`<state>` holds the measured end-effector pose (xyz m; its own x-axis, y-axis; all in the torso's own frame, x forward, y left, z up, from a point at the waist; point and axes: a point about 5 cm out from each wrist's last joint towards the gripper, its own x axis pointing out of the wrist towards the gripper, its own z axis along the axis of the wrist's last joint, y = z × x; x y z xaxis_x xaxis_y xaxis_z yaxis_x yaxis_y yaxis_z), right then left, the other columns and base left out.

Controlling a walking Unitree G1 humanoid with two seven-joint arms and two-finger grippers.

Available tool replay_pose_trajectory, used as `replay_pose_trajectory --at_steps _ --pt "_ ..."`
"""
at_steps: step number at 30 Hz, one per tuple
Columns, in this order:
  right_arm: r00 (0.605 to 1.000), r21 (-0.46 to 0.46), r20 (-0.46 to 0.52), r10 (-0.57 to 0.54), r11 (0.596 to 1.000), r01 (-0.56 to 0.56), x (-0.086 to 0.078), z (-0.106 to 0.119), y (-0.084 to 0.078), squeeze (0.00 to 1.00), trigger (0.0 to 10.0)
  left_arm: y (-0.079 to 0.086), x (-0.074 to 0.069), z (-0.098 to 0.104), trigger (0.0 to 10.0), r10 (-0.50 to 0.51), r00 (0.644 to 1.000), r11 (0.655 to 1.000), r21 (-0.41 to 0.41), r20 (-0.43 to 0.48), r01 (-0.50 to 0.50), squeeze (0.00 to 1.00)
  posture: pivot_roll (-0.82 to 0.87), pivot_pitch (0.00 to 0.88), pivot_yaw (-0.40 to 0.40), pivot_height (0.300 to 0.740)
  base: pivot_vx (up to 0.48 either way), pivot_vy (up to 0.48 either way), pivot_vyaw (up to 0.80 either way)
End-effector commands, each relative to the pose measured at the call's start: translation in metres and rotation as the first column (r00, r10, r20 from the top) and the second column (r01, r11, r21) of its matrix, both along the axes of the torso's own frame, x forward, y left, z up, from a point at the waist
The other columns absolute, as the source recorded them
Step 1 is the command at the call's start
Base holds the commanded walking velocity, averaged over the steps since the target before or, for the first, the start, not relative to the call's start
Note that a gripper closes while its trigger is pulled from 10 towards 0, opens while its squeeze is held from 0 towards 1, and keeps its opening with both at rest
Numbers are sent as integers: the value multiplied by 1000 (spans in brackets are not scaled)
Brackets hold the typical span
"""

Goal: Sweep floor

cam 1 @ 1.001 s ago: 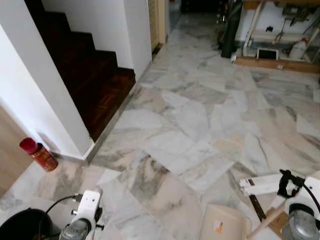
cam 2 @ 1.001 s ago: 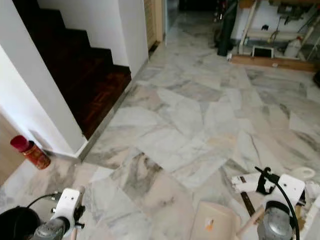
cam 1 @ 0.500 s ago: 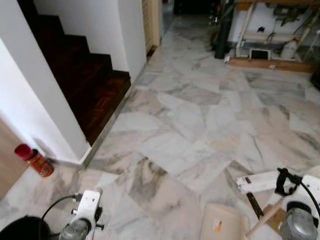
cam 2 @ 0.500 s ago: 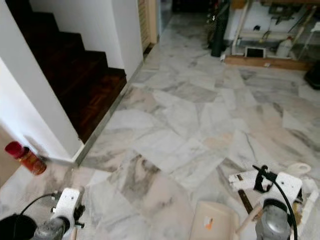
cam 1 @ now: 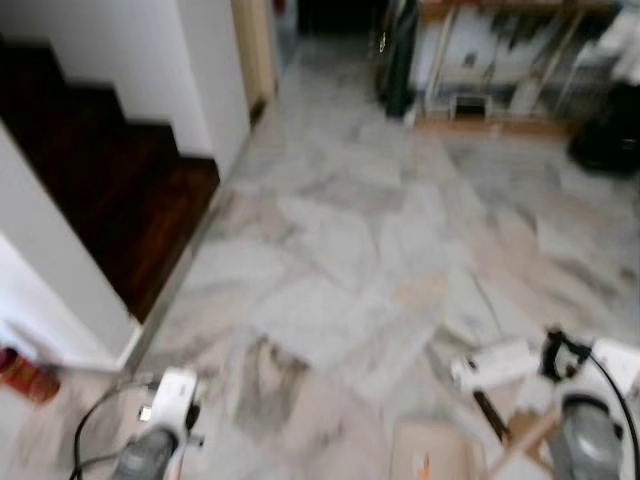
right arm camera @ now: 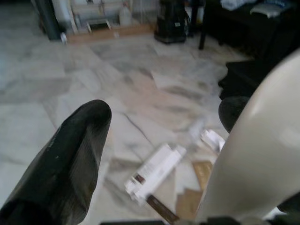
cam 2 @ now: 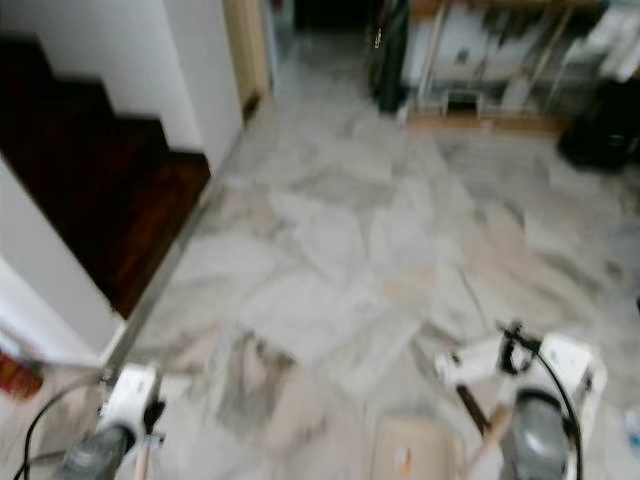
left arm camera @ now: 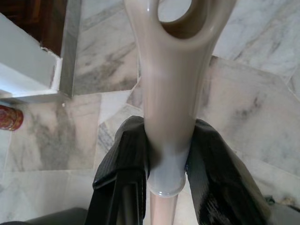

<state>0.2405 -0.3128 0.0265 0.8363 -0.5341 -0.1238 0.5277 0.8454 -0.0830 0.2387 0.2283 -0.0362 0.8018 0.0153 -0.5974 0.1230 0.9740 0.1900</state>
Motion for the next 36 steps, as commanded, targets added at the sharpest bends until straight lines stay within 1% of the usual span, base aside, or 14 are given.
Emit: replay_pose_trajectory --at_steps 1,13,22,25,32,36 --pt "1000 2 -13 -20 1000 20 -6 -3 -4 0 10000 0 -5 -4 10000 7 1000 1000 -1 -24 -7 0 -19 0 55 740 0 0 0" --pt "1000 6 -17 -12 1000 12 -5 -4 -2 0 10000 0 -6 -5 10000 10 1000 1000 -8 -25 -10 0 -18 0 54 740 0 0 0" --pt "999 32 -24 36 999 -35 -5 -6 -1 0 10000 0 -7 -6 10000 13 999 1000 -9 -30 -14 0 -20 0 54 740 0 0 0" --pt "997 27 -35 69 997 -68 -4 -6 1 0 10000 0 -7 -6 10000 12 1000 1000 -10 -29 -13 0 -21 0 53 740 0 0 0" --pt "995 19 -49 81 997 -80 -4 -7 0 0 10000 0 -7 -5 10000 12 1000 1000 -11 -26 -12 0 -21 0 54 740 0 0 0" --pt "991 17 -84 101 995 -100 -5 -10 2 0 10000 -1 -6 -5 10000 11 1000 1000 -12 -25 -11 0 -20 0 53 740 0 0 0"
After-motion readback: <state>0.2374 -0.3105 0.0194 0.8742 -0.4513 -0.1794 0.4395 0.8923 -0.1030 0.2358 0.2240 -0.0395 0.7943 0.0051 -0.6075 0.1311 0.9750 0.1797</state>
